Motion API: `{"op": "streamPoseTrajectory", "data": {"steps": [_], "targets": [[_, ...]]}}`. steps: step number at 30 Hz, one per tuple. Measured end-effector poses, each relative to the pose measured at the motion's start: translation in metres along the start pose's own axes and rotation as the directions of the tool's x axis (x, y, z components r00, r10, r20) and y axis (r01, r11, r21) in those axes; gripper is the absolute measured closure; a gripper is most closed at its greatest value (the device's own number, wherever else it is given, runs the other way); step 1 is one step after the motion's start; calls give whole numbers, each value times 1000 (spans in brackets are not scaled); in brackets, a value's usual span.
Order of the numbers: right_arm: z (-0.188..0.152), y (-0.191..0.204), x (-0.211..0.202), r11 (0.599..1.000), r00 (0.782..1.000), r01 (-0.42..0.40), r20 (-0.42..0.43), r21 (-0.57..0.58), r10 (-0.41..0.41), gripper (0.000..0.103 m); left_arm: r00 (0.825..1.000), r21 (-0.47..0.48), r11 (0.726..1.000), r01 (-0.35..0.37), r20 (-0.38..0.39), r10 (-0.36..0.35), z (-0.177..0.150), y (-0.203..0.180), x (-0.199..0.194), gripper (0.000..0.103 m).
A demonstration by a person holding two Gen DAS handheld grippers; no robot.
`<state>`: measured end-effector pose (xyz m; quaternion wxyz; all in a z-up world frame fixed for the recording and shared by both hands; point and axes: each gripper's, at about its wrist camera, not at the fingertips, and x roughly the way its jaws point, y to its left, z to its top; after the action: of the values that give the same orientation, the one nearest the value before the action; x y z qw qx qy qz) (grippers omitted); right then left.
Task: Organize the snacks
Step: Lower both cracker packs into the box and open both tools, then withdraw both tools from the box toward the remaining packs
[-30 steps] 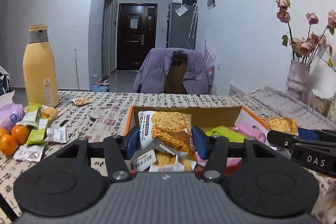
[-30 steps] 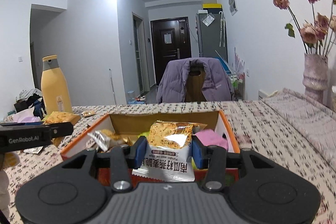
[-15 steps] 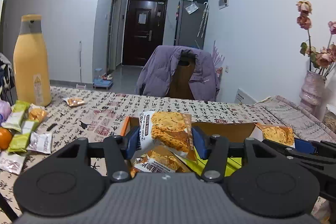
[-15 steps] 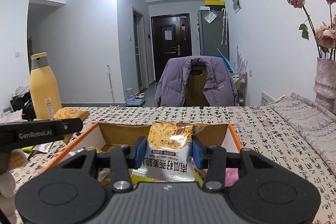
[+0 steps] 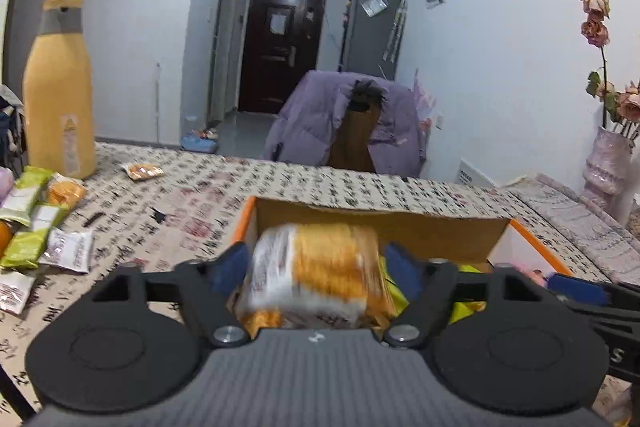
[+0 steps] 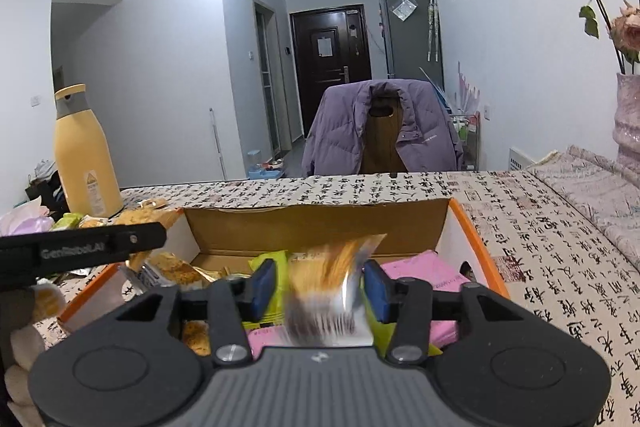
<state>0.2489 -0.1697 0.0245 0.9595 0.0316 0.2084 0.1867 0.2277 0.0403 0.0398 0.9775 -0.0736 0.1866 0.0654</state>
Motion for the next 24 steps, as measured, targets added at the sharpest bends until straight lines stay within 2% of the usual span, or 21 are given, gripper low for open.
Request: {"op": "streamPoseTrajectory", "data": {"steps": [1,2,3,5,15,24], "targets": [[0,-1,-1,1000,1000,-2,6,6,2,14,1000,1,1000,3,7,-3,0,0,-2,17],[-1,-1,-3,1000,1000,1,15,9,-1,7,1000,-5,1000,9,14,-9,-1,1,-4,5],[-1,-2,-4,1000,1000,9,23,10,-9,0,1000,-13,1000,4,26,-3,-1,2,-6,0],[-1,-2,-4,1000,999,20,29,8,-20,0,999,-16,1000,-19,47,20,-1,2,-9,0],[1,-4,-4,999,999,38,31,11,-39,0,998,-19,999,-29,48,30,2,2,-12,0],[11,9,-30,999,998,38,55,-32,-36,0,998,-26,999,-32,60,34,16,-2,-41,0]]}}
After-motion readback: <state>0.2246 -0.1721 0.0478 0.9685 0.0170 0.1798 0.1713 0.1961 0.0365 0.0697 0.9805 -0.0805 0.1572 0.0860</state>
